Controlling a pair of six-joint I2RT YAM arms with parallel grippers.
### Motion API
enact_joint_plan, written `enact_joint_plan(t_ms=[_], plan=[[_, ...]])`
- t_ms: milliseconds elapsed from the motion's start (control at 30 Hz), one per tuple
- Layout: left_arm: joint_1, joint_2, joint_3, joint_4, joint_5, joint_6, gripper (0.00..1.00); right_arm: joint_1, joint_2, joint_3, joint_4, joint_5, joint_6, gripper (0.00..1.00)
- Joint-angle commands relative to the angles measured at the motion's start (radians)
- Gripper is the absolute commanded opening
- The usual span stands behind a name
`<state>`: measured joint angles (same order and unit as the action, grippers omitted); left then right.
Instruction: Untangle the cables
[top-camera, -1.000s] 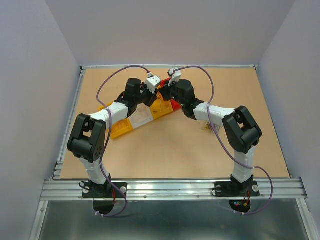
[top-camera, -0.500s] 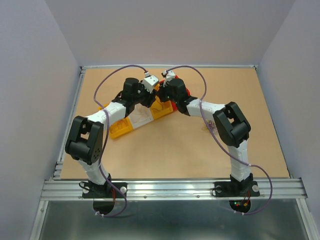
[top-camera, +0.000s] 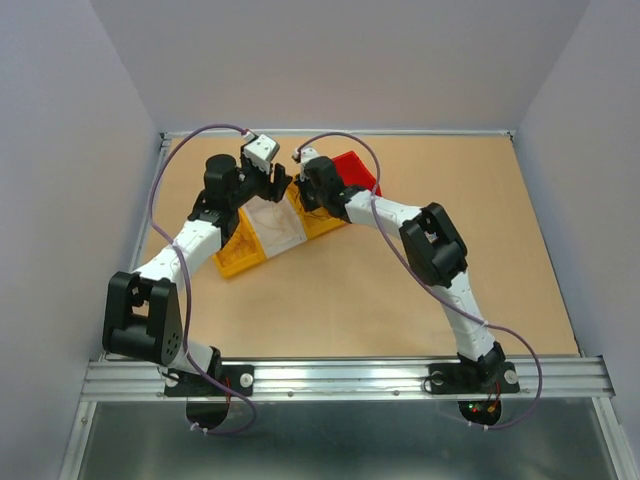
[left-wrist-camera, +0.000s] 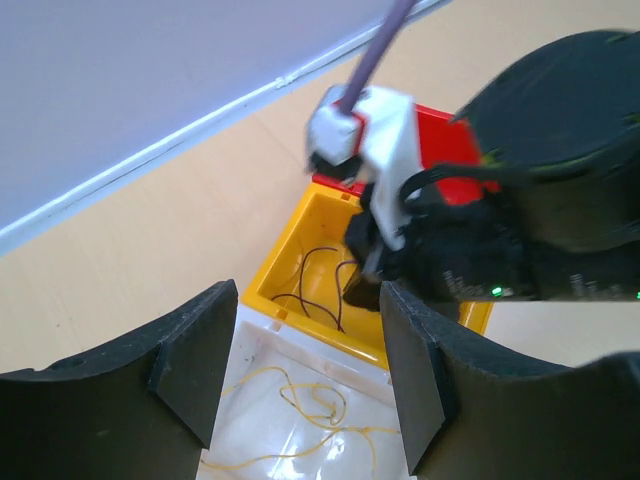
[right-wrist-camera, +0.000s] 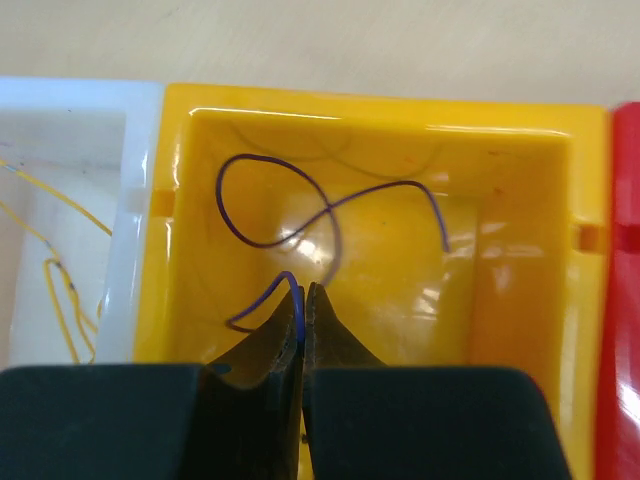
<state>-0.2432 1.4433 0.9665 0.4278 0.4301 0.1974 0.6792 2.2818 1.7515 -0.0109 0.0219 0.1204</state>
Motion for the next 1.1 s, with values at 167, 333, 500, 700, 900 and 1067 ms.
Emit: enact_joint_plan(t_ms=[167,333,500,700,900,1067], plan=[[-0.004,-0.007,-0.015,0.066,0.016,-0.004,0.7,0.031,0.166,0.278,-0.331,0.096,-0.067,0.01],[-0.005,-0.012,-0.026,0.074,-0.007,0.008,0.7,0.029,0.099,0.275,-0.317,0.043,-0.044,0.03],[-0.002,-0.04,-0.055,0.114,-0.042,0.007,0.71,0.031,0.025,0.205,-0.223,0.044,-0.024,0.14],[-0.001,-0.079,-0.092,0.155,-0.069,0.014,0.82,0.031,-0.042,0.158,-0.15,0.07,-0.001,0.31],[0.001,-0.144,-0.178,0.267,-0.134,0.017,0.99,0.031,-0.114,0.071,-0.081,0.138,0.021,0.42],[0.002,-0.156,-0.204,0.296,-0.137,0.019,0.99,0.029,-0.186,-0.007,-0.026,0.136,0.028,0.55]])
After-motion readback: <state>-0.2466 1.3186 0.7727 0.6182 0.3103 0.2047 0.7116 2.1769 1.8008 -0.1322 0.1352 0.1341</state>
